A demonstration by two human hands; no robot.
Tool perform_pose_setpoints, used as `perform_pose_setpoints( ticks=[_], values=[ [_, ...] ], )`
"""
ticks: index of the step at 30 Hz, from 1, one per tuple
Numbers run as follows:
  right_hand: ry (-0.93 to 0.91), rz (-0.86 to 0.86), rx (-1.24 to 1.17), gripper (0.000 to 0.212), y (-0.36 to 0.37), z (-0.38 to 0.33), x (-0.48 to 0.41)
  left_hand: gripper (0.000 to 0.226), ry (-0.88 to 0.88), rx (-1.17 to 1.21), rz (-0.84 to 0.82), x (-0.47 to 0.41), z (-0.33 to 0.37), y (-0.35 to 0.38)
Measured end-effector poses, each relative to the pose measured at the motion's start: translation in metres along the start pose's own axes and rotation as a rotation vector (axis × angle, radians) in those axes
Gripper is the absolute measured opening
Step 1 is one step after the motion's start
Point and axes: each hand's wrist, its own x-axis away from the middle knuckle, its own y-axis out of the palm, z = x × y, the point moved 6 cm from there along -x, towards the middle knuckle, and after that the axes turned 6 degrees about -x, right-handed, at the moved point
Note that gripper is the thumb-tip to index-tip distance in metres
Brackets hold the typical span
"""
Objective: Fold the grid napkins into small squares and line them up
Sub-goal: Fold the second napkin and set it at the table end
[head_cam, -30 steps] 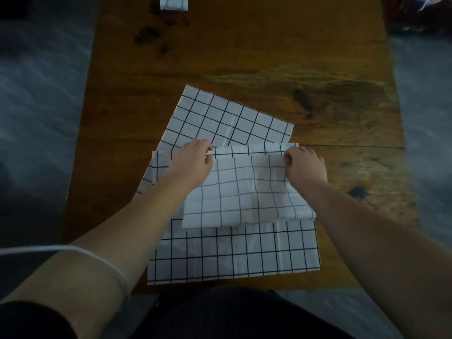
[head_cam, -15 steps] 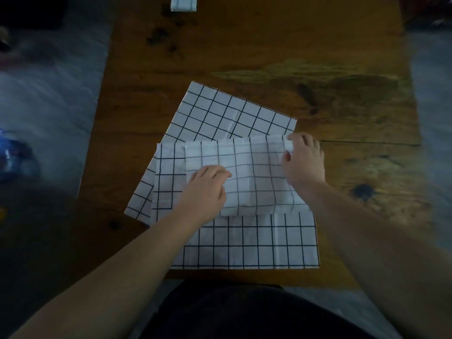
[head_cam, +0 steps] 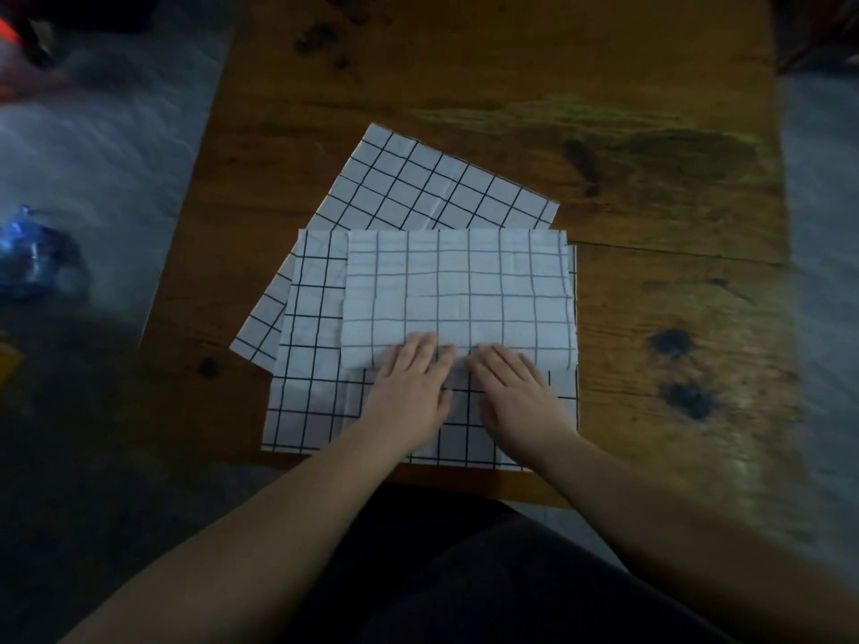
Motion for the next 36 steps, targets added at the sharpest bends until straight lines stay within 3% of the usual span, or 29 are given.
perform_pose_setpoints(
  ticks=[12,25,28,33,36],
  values=[
    [0.014,-0.079,0.036,0.066,0.021,-0.011,0.004,0.066,0.034,-0.059,-0.013,0.016,-0.008,0.027],
    [0.059,-0.136,0.065,0.065,0.016,0.004,0.014,0.071,-0.147,-0.061,-0.020,0.040,-0.077,0.033],
    [0.090,-0.122,0.044,0.065,0.017,0.002,0.016,0.072,-0.148,-0.050,-0.019,0.042,-0.059,0.024],
    [0.016,-0.111,0.024,0.078,0.022,-0.021,0.004,0.071,0.031,-0.070,0.015,0.027,0.008,0.026],
    [0.032,-0.129,0.057,0.066,0.025,-0.018,-0.001,0.071,-0.016,-0.067,-0.022,0.020,0.014,0.035]
  ],
)
